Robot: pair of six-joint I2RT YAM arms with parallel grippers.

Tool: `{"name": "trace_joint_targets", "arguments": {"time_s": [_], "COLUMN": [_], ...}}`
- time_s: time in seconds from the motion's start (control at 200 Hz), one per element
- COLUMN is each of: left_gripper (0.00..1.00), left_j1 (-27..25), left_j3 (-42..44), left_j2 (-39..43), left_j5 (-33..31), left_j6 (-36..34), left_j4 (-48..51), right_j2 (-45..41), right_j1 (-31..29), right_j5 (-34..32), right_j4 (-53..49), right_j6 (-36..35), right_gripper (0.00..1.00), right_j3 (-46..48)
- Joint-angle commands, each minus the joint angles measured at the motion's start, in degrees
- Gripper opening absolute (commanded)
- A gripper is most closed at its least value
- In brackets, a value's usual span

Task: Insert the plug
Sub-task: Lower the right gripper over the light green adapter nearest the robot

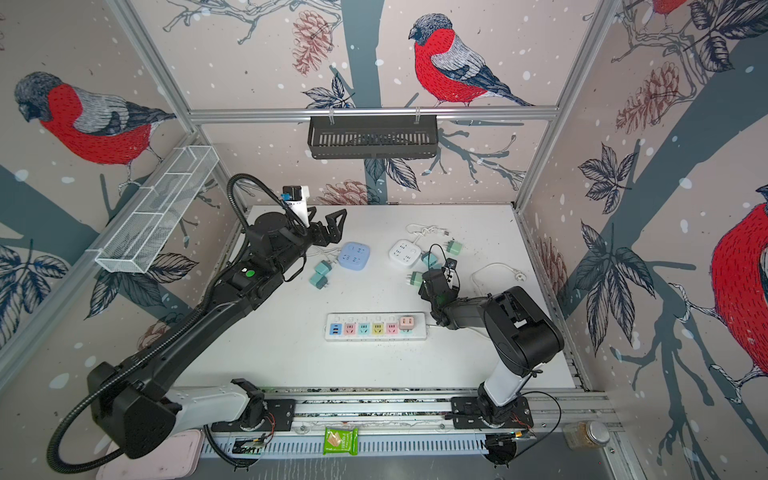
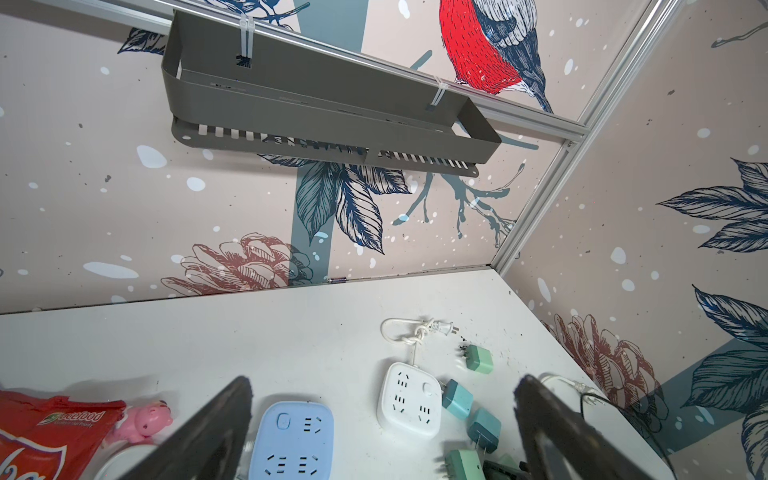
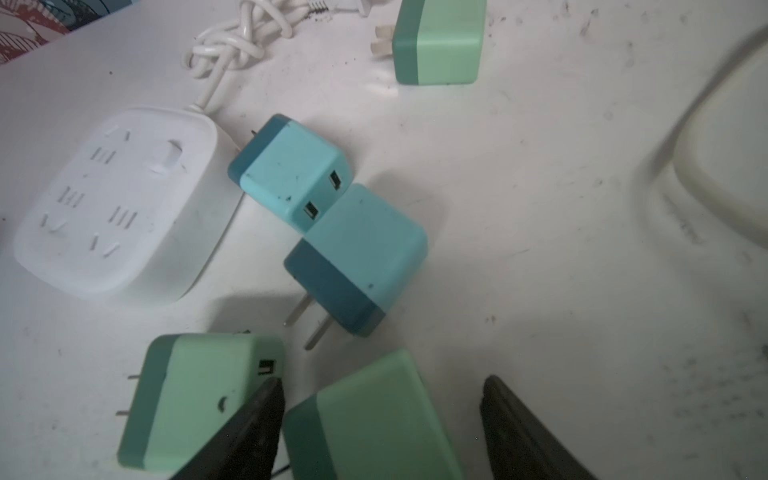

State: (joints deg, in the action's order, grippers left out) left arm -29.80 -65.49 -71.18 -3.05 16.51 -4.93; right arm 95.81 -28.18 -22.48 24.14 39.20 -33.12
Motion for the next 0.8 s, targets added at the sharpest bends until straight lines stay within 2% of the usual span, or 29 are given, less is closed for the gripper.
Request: {"name": "trace_joint_targets", "arguments": {"time_s": [0.0, 0.355, 0.67, 0.795], "left_gripper": [0.98, 0.98, 0.98, 0.98], "left_j1": [0.10, 0.15, 0.11, 0.10], "left_j3": [-0.45, -0.63, -0.60, -0.52], "left_j2": [-0.10, -0.19, 0.07, 0.40], "left_j5": [0.59, 1.00, 1.19, 1.12], "left_j6": [0.57, 0.63, 0.87, 0.68], "left_j4": [-0.43, -0.17, -0.13, -0.10], "right_j2": [0.43, -3.14, -12.46, -13.33], "right_j1": [-0.49, -2.74, -3.03, -3.09], "right_j5": [-1.60, -7.22, -4.77, -2.23], "right_j4": [-3.81, -8.75, -8.99, -7.99], "right_j6": [0.59, 3.07, 3.96, 3.05], "right_gripper": [0.76, 0.80, 0.79, 0.79], "right_j3": [-1.03, 0.78, 6.91, 6.67]}}
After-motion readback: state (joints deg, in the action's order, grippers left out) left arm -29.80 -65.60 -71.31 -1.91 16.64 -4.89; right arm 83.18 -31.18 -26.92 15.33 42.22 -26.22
